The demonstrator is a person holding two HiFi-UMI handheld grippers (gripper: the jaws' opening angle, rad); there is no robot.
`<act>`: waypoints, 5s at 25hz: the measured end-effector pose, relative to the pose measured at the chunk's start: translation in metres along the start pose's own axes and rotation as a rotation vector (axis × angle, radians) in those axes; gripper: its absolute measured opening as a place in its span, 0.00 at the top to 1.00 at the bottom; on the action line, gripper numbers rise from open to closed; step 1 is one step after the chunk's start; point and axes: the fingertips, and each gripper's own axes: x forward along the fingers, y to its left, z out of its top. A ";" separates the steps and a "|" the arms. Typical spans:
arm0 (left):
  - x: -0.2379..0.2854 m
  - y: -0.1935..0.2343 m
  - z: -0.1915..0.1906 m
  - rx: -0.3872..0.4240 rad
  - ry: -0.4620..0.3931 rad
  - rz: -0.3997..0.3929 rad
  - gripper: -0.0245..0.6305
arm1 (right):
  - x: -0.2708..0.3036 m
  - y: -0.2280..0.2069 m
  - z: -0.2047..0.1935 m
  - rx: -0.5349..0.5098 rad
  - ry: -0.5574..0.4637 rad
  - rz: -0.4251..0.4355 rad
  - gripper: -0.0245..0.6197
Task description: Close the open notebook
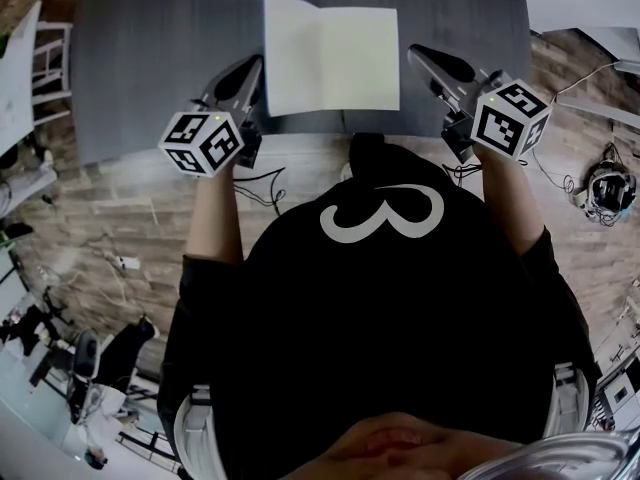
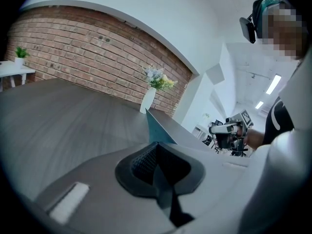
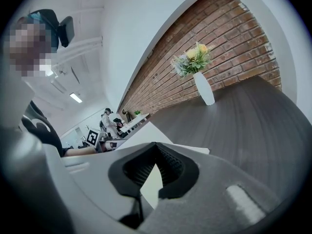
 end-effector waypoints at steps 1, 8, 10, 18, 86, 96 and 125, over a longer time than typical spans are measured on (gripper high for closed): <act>0.001 -0.001 0.000 0.002 0.000 -0.004 0.94 | 0.000 0.000 -0.001 0.002 -0.001 -0.002 0.96; 0.002 -0.005 0.002 0.053 0.017 -0.011 0.94 | 0.002 0.002 -0.005 0.011 -0.004 -0.007 0.96; 0.003 -0.009 0.002 0.061 0.018 -0.015 0.94 | -0.001 0.002 -0.007 0.014 -0.006 -0.008 0.96; 0.013 -0.029 0.001 0.082 0.028 -0.052 0.94 | -0.014 0.000 -0.015 0.028 -0.018 -0.022 0.96; 0.134 -0.087 -0.097 0.335 0.474 0.009 0.94 | -0.056 -0.038 -0.052 0.150 -0.071 -0.138 0.96; 0.142 -0.084 -0.095 0.388 0.462 0.044 0.94 | -0.057 -0.035 -0.057 0.142 -0.071 -0.140 0.96; -0.049 -0.190 0.026 0.105 -0.092 -0.220 0.94 | -0.070 0.126 -0.014 -0.127 -0.176 0.085 0.96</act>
